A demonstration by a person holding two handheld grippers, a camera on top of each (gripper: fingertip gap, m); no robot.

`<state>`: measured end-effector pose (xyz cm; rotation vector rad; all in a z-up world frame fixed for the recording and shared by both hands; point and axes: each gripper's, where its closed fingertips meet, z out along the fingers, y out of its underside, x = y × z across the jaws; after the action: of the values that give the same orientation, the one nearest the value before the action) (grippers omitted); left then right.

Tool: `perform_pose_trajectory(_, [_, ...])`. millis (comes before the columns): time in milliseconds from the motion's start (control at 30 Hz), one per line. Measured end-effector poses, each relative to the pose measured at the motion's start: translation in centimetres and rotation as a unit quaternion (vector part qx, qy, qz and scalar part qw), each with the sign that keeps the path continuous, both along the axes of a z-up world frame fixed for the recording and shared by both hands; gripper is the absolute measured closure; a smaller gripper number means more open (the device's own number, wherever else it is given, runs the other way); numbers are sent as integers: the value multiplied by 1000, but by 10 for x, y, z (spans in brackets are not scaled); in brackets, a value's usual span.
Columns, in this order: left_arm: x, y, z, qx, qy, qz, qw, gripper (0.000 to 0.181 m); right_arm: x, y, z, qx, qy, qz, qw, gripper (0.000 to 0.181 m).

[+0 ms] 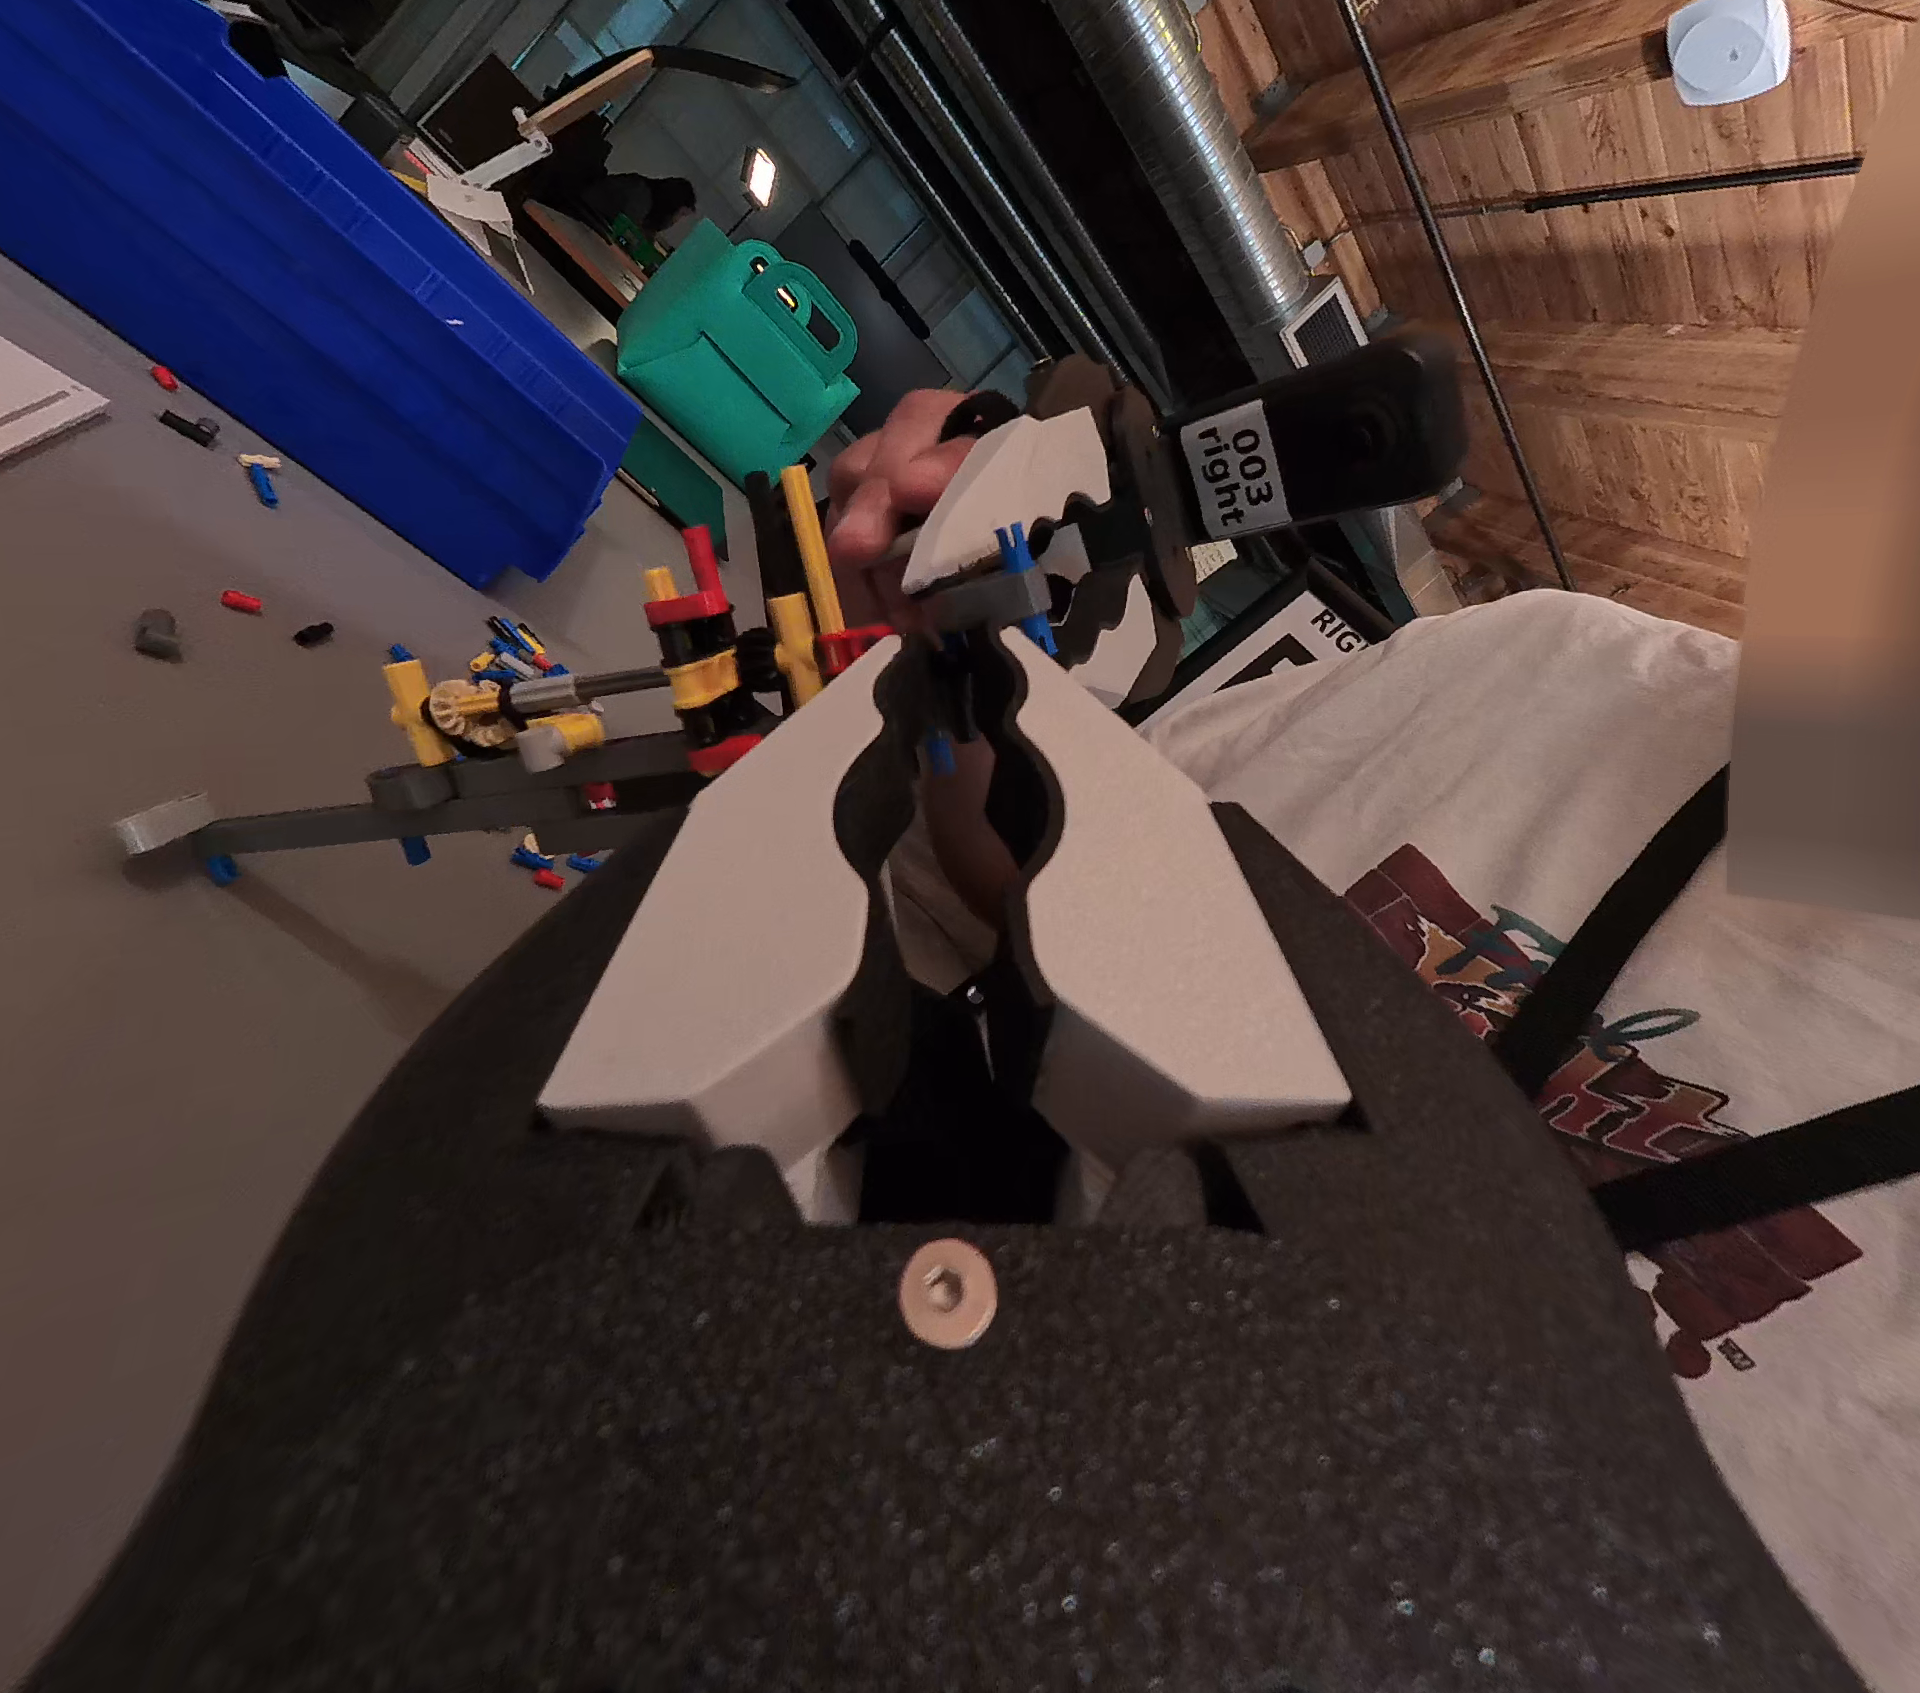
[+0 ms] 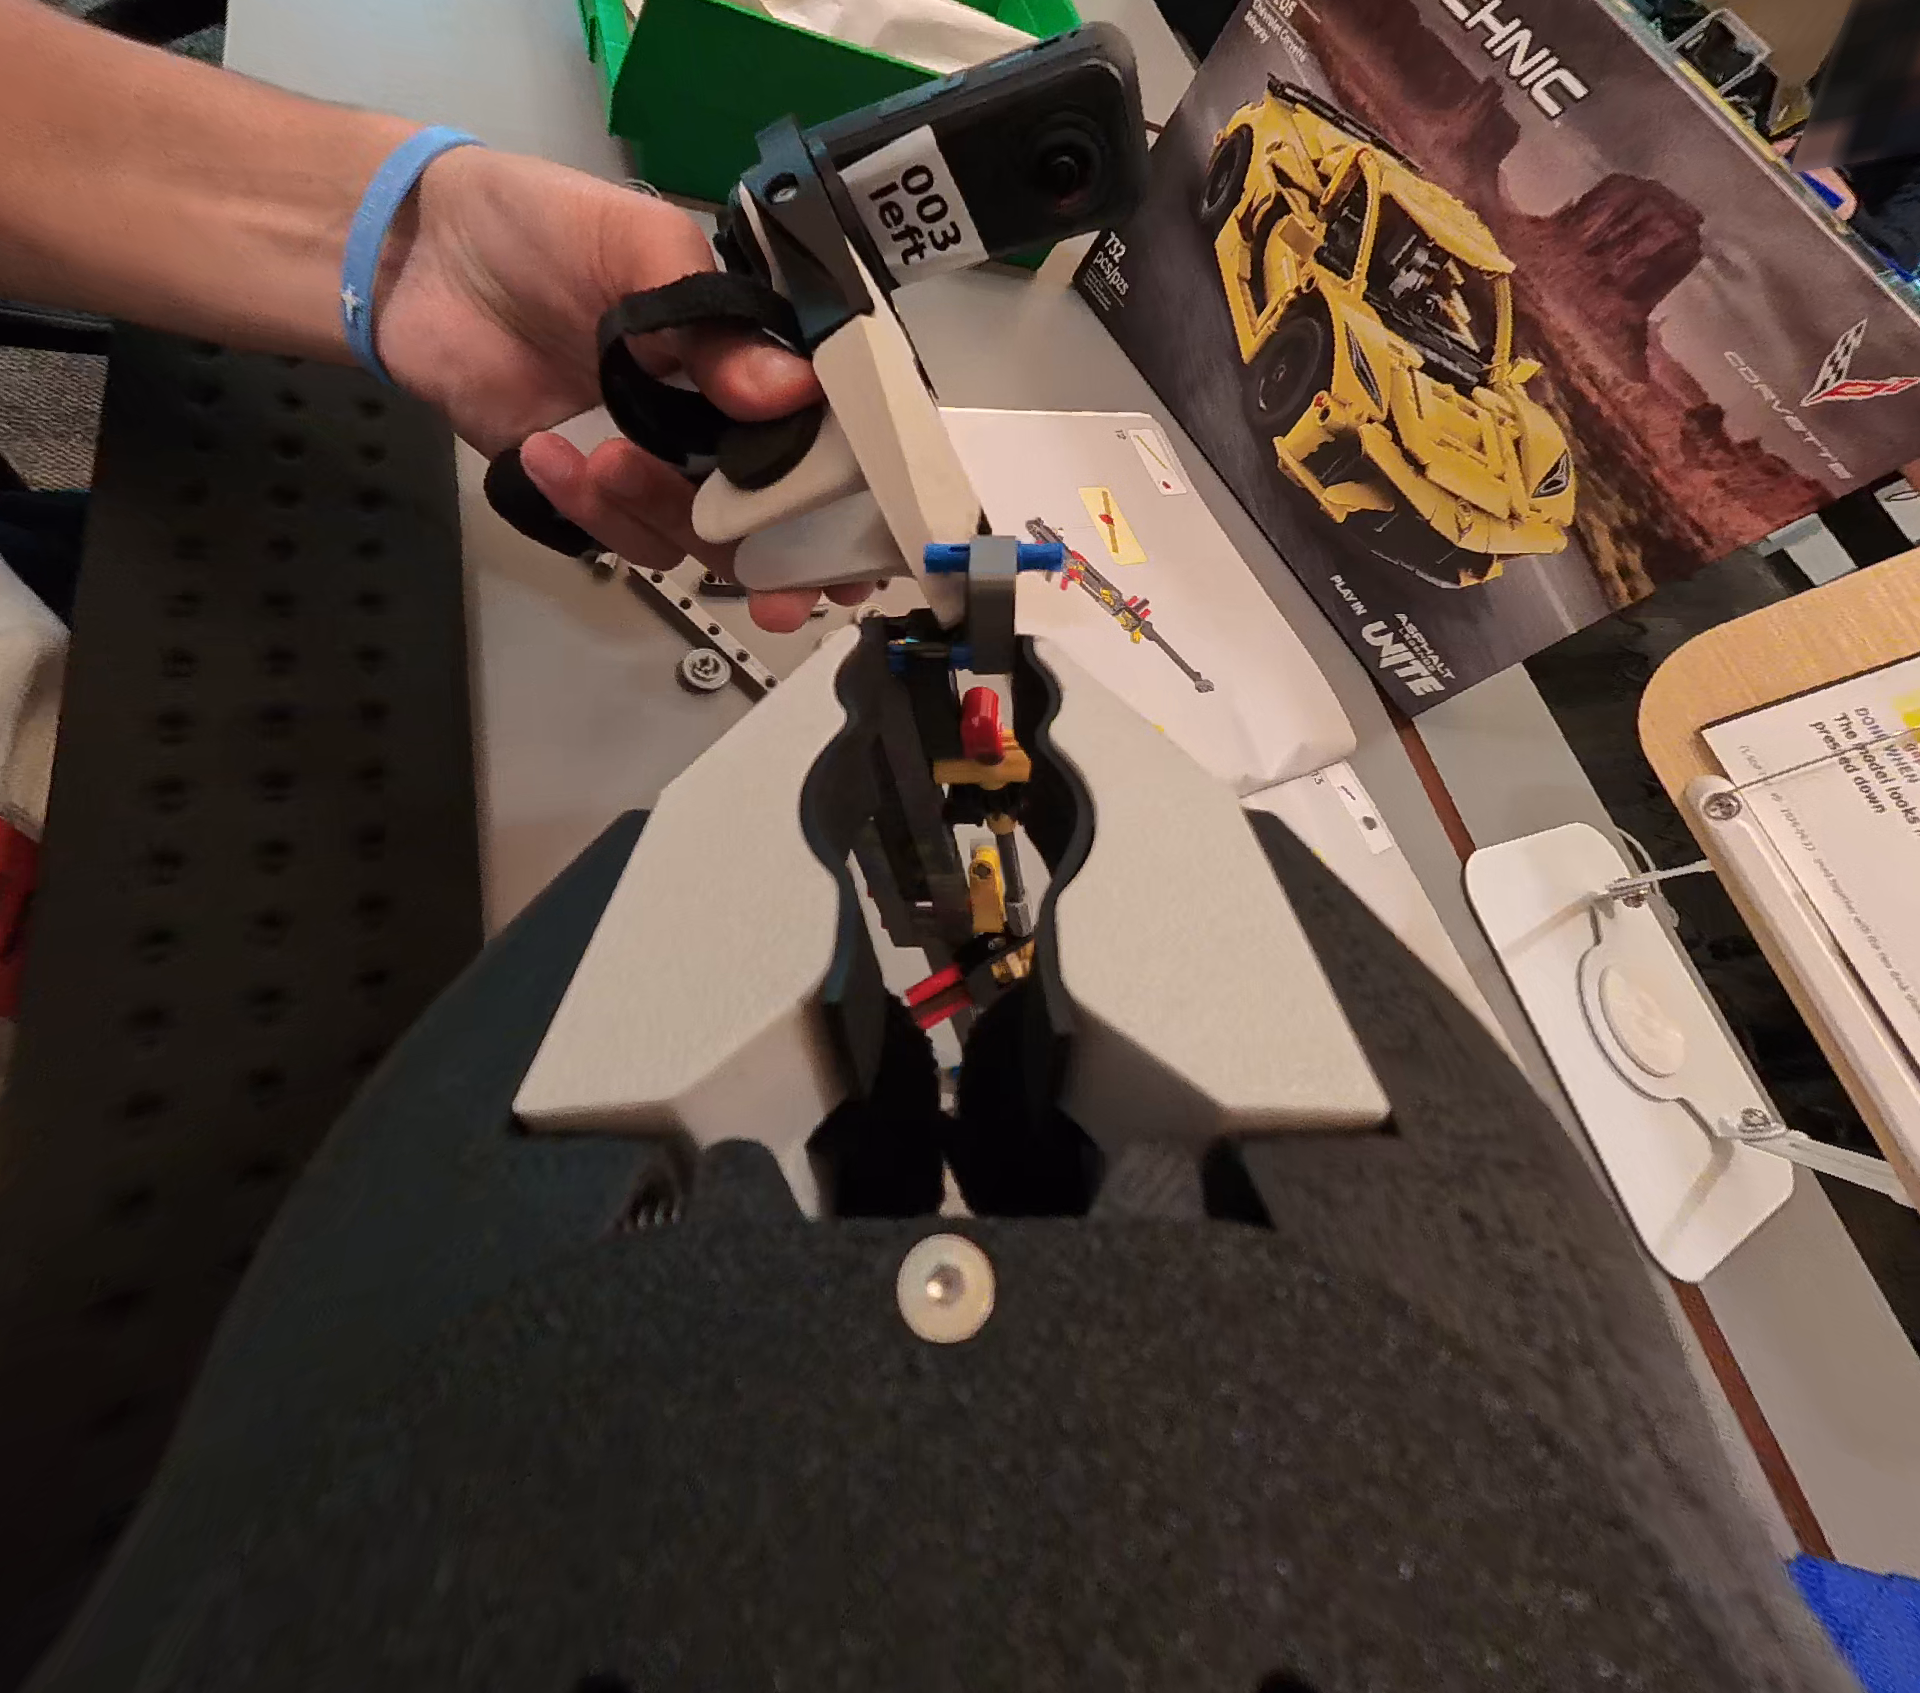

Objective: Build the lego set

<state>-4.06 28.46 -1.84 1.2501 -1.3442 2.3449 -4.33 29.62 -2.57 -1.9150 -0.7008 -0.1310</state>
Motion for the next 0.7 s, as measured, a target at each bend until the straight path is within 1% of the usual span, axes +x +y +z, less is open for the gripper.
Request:
perform_pose_trajectory(100, [2, 2, 2, -3, 0, 8, 1000, 175, 2, 3, 3, 18, -16, -9, 1000, 159])
perform_pose_trajectory(167, [0, 0, 3, 15, -8, 0, 1000, 174, 1, 0, 4, 34, -25, 10, 999, 159])
perform_pose_trajectory(233, [-1, 0, 2, 45, -19, 10, 999, 174, 1, 1, 5, 42, -15, 12, 999, 158])
perform_pose_trajectory(333, [-4, 7, -9, 114, -28, 43, 992, 160, 8, 3, 9, 53, 17, -5, 998, 158])
perform_pose_trajectory(367, [-3, 9, -14, 154, -37, 63, 985, 160, 6, 3, 12, 56, 39, -3, 998, 158])
perform_pose_trajectory(433, [-1, 10, -22, 247, -68, 111, 960, 160, 5, 5, 15, 65, 58, -5, 996, 158])
perform_pose_trajectory(500, [0, 11, -18, 322, -126, 171, 923, 165, 3, 6, 14, 65, 59, -2, 996, 158])
perform_pose_trajectory(567, [-1, 13, -9, 367, -182, 223, 885, 166, 4, 5, 14, 66, 65, -1, 996, 158])
perform_pose_trajectory(600, [-4, 12, -4, 372, -206, 230, 875, 167, 4, 4, 15, 65, 75, 4, 995, 158])
perform_pose_trajectory(633, [-7, 8, 0, 370, -223, 221, 874, 170, 3, 2, 16, 64, 93, 13, 993, 158])
perform_pose_trajectory(700, [-9, 1, 1, 368, -232, 183, 882, 170, -2, -3, 22, 65, 149, 46, 986, 157])
